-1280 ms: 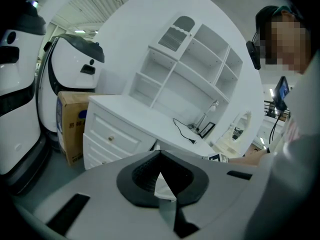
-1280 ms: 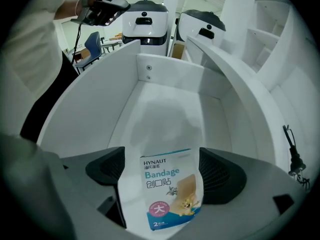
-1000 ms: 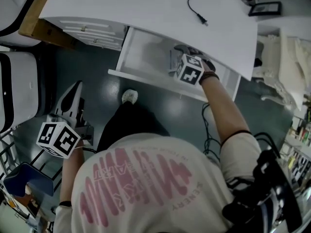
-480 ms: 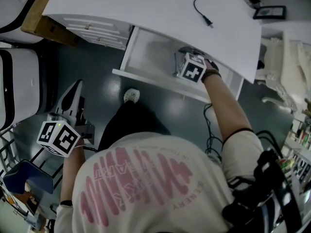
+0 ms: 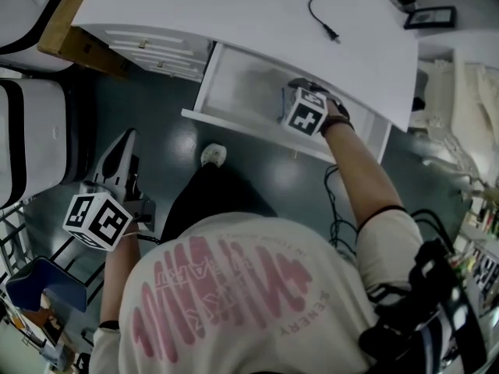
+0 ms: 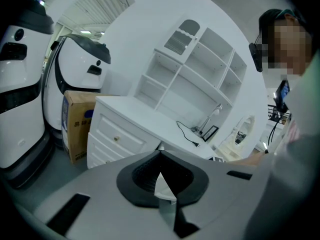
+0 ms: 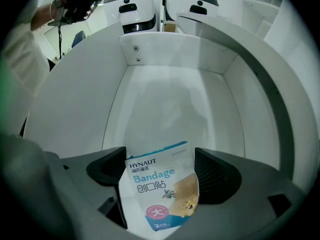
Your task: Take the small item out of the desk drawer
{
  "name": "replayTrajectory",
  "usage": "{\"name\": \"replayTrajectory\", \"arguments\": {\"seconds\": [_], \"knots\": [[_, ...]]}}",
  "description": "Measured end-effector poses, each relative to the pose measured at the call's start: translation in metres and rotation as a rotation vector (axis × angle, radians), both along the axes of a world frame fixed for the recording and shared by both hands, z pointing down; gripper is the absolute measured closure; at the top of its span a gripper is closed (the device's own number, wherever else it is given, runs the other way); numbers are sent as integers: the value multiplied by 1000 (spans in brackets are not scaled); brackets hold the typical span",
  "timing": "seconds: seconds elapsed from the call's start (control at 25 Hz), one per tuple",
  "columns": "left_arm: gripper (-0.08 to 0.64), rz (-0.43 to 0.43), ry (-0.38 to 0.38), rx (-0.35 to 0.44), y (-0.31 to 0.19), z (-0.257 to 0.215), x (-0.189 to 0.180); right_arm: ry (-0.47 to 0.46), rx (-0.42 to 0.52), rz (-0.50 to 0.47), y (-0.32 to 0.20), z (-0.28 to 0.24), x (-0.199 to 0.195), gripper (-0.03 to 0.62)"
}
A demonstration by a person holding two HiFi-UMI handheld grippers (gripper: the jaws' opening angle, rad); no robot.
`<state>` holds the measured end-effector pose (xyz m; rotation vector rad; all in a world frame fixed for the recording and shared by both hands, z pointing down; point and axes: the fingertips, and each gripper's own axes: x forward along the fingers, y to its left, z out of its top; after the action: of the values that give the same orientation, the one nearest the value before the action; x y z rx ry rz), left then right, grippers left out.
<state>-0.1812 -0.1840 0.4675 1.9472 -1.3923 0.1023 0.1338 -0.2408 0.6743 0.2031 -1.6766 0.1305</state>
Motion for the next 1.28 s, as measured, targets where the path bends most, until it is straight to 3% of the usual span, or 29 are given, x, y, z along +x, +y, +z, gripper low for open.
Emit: {"name": "replayTrajectory", "arguments": {"seconds": [0.2,0.44,0.68,1.28], "knots": [[531,-9,-3,10,6,-3,0,-26,55,62,-6,-6,3,141],[532,-1,2,33,10,-10,4,-119,114,215,-13,-25,3,143],[532,21,18,71,11,-25,15,-204,158,293,-12,-59,-5,144],[532,170,67,222,-28,-98,80,-442,307,530,-10,-175,-3,149]]}}
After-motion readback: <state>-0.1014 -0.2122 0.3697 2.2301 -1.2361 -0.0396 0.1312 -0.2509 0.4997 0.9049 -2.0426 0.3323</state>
